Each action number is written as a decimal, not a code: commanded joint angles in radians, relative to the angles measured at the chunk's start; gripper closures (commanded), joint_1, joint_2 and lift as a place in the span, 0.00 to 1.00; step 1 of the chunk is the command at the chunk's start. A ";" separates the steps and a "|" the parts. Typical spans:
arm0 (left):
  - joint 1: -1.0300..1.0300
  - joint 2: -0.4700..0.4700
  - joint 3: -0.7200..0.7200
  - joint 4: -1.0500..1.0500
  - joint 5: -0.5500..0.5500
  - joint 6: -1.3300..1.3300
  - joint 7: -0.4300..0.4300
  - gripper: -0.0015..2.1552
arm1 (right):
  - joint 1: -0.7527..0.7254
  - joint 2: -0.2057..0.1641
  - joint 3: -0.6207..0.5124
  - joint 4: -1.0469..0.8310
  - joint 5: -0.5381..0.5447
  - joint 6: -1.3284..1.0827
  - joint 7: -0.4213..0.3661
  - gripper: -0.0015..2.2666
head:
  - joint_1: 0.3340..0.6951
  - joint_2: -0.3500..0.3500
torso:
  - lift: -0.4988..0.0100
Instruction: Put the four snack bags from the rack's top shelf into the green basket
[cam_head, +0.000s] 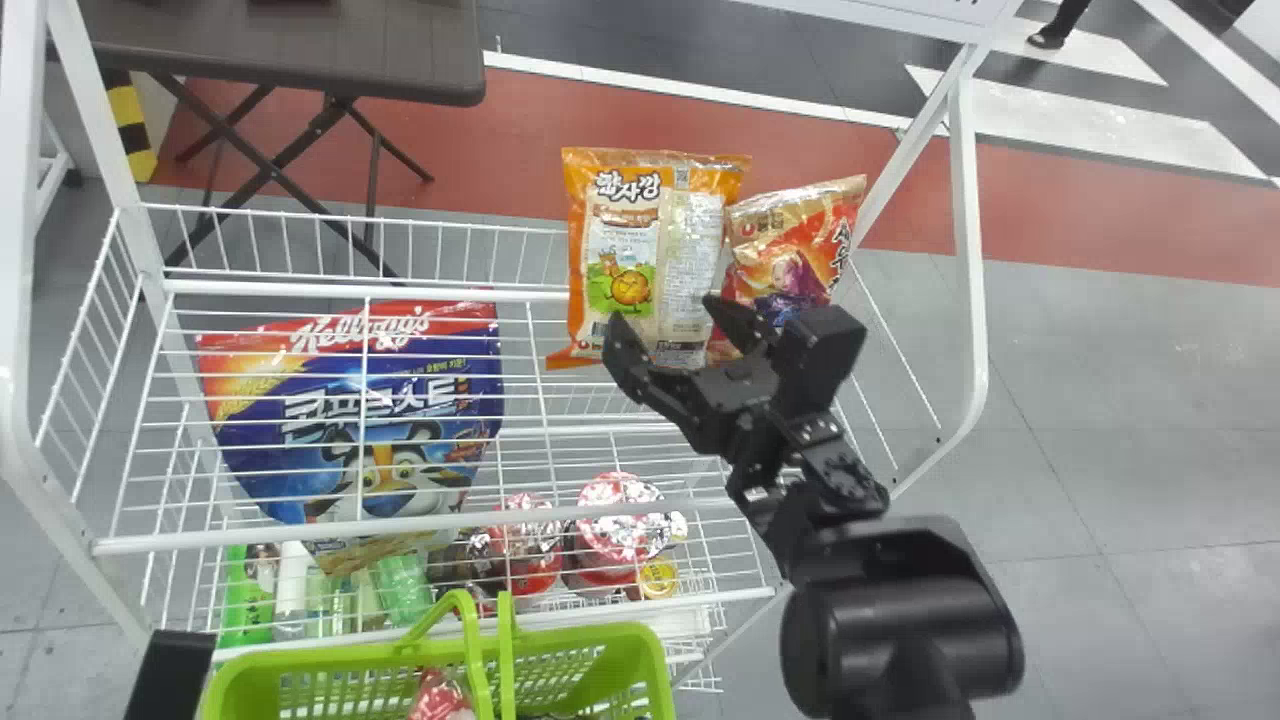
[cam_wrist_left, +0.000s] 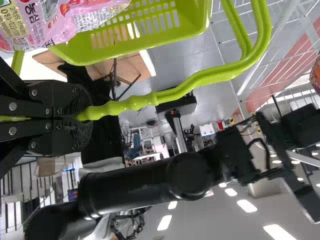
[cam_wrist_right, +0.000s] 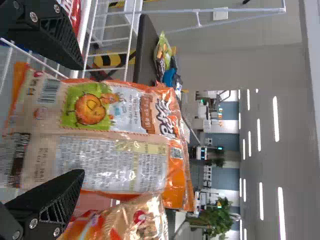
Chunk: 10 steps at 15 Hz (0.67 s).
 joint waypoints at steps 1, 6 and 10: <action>-0.007 0.005 0.000 0.002 0.002 0.001 -0.002 1.00 | -0.050 0.011 0.015 0.063 0.038 0.012 -0.036 0.04 | 1.00 0.00 | 0.98; -0.014 0.006 0.006 0.005 0.003 0.001 -0.005 1.00 | -0.108 0.028 0.006 0.119 0.061 0.128 -0.048 0.43 | 1.00 0.00 | 0.98; -0.014 0.006 0.008 0.005 0.005 0.004 -0.003 1.00 | -0.116 0.028 0.001 0.115 0.050 0.193 0.061 0.92 | 1.00 0.00 | 0.98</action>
